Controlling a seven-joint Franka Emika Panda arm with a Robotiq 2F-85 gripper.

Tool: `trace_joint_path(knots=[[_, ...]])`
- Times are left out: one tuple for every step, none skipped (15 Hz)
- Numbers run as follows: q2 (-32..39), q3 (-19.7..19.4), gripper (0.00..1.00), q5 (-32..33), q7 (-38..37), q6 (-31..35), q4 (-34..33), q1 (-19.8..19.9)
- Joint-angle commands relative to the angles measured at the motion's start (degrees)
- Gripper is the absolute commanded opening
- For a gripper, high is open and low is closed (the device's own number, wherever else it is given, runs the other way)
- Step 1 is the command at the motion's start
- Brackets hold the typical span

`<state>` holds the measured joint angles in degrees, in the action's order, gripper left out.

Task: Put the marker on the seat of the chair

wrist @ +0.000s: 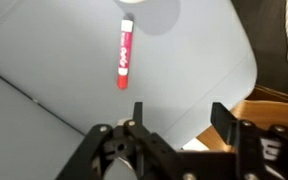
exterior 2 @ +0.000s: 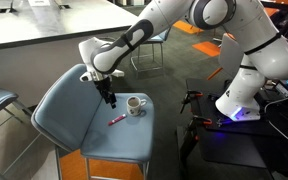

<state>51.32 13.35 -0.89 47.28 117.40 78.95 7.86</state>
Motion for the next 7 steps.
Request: trace_joint_path(knots=[[-3.9,-2.0,1.00,-0.7,-3.4,-3.1,2.1,-0.6],[-4.9,-2.5,1.00,-0.4,-4.0,-3.7,2.7,-0.7],[-5.9,-2.9,1.00,-0.3,-4.3,-4.7,3.3,-0.6],[-6.7,-3.2,1.00,-0.3,-4.4,-5.5,3.9,-0.5],[-7.7,-3.6,1.00,0.0,-4.7,-5.9,4.8,-0.6],[-8.6,-3.9,1.00,0.2,-4.4,-6.1,5.8,-0.6],[-9.5,-4.5,1.00,0.7,-5.1,-5.4,7.0,-1.0]])
